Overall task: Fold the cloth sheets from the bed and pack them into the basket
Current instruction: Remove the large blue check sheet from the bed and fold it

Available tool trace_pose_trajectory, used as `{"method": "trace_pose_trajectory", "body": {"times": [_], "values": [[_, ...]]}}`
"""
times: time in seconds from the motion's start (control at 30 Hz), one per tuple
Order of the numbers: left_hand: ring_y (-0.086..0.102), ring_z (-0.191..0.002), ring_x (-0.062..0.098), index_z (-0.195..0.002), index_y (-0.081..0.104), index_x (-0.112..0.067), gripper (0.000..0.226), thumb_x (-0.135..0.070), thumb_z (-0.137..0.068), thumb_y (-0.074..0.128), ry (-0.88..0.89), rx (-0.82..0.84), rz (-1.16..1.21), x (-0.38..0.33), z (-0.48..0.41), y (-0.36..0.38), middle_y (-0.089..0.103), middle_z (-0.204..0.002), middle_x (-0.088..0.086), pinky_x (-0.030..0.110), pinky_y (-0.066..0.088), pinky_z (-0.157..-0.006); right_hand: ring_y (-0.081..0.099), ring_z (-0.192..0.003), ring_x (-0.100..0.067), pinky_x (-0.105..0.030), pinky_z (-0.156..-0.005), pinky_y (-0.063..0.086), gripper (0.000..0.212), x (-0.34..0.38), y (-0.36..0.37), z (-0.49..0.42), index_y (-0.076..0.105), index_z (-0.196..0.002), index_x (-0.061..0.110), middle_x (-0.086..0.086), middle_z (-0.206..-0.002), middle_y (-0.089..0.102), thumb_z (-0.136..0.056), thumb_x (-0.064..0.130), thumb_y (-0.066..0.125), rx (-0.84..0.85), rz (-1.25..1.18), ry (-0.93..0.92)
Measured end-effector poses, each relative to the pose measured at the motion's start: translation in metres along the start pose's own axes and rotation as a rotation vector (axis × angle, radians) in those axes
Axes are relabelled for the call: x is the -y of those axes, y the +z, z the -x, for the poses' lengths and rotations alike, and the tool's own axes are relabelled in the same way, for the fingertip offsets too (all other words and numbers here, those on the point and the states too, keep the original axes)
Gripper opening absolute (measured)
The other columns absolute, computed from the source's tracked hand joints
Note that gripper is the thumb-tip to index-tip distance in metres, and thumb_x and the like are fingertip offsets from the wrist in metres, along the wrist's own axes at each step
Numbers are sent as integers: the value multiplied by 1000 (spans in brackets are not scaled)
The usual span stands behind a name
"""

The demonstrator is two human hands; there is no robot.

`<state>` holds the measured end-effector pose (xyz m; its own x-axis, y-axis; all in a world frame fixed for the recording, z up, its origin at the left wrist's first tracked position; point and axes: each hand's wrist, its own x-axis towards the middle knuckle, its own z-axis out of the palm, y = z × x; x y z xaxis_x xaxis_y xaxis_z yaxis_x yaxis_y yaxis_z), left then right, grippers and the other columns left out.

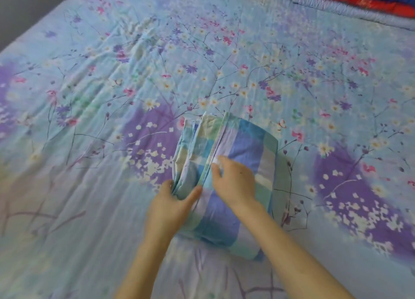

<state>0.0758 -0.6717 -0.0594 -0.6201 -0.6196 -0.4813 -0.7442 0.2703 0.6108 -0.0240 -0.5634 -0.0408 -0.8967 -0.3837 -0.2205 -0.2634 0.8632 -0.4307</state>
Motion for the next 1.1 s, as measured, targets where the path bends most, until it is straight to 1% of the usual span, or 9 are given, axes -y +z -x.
{"method": "trace_pose_trajectory", "body": {"times": [0.13, 0.27, 0.37, 0.47, 0.6, 0.7, 0.93, 1.0, 1.1], "values": [[56, -97, 32, -121, 50, -24, 63, -69, -77, 47, 207, -173, -393, 1, 12, 10, 55, -107, 7, 34, 40, -67, 60, -91, -35, -34, -65, 43, 42, -27, -6, -24, 63, -107, 5, -12, -98, 67, -92, 39, 43, -326, -10, -11], [50, -74, 31, -78, 54, -11, 34, -44, -82, 63, 316, -175, -363, 25, 2, 19, 46, -83, 7, 31, 31, -57, 60, -99, -32, -32, -69, 40, 70, -5, -3, -73, 52, -113, 2, -12, -107, 61, -86, 66, 44, -127, 148, 225], [40, -65, 25, -62, 45, -11, 31, -21, -88, 60, 437, -126, -285, 38, -6, 16, 39, -75, 3, 31, 28, -57, 59, -102, -32, -31, -67, 38, 44, 7, 9, -98, 54, -113, 1, -13, -113, 61, -92, 40, 50, 10, 221, 230], [39, -69, 18, -66, 30, -22, 36, -17, -97, 45, 426, -6, -165, 57, -12, 6, 35, -77, -5, 26, 28, -62, 59, -102, -35, -33, -69, 39, 21, 17, 0, -101, 59, -103, 0, -19, -111, 62, -93, 10, 43, -33, 194, 143], [32, -60, 8, -66, 28, -20, 36, -11, -99, 41, 253, -40, 22, 85, -23, 7, 37, -69, -4, 21, 31, -58, 59, -95, -37, -33, -64, 29, 20, 40, -1, -97, 55, -96, -1, -21, -102, 63, -96, 7, 36, -233, 186, -35], [35, -59, 17, -65, 28, -19, 39, -5, -98, 43, 43, -164, 174, 98, -29, 18, 37, -63, 0, 29, 20, -54, 56, -106, -38, -38, -76, 40, 24, 54, 43, -110, 55, -108, -2, -22, -116, 60, -98, 12, 38, -35, 174, -107], [52, -81, 19, -90, 52, -13, 36, -46, -96, 39, -173, -65, 291, 77, -6, 16, 53, -82, -2, 27, 30, -69, 49, -119, -35, -33, -84, 36, 28, 30, 47, -111, 57, -100, 9, -20, -128, 54, -100, 25, 34, 297, 28, -166], [56, -73, 8, -81, 55, -25, 31, -55, -82, 61, -204, 35, 334, 75, -7, 15, 57, -77, -12, 28, 41, -72, 34, -135, -30, -33, -105, 25, 53, 14, 31, -75, 43, -138, 10, -13, -147, 39, -99, 44, 34, 446, 67, -255], [67, -82, 11, -91, 69, -21, 57, -67, -58, 75, -233, 119, 311, 79, -10, 15, 70, -84, -7, 29, 54, -73, 23, -142, -34, -52, -113, 5, 102, -20, 32, 20, 23, -150, 24, -12, -154, 27, -66, 83, 26, 342, 428, -451]]}}
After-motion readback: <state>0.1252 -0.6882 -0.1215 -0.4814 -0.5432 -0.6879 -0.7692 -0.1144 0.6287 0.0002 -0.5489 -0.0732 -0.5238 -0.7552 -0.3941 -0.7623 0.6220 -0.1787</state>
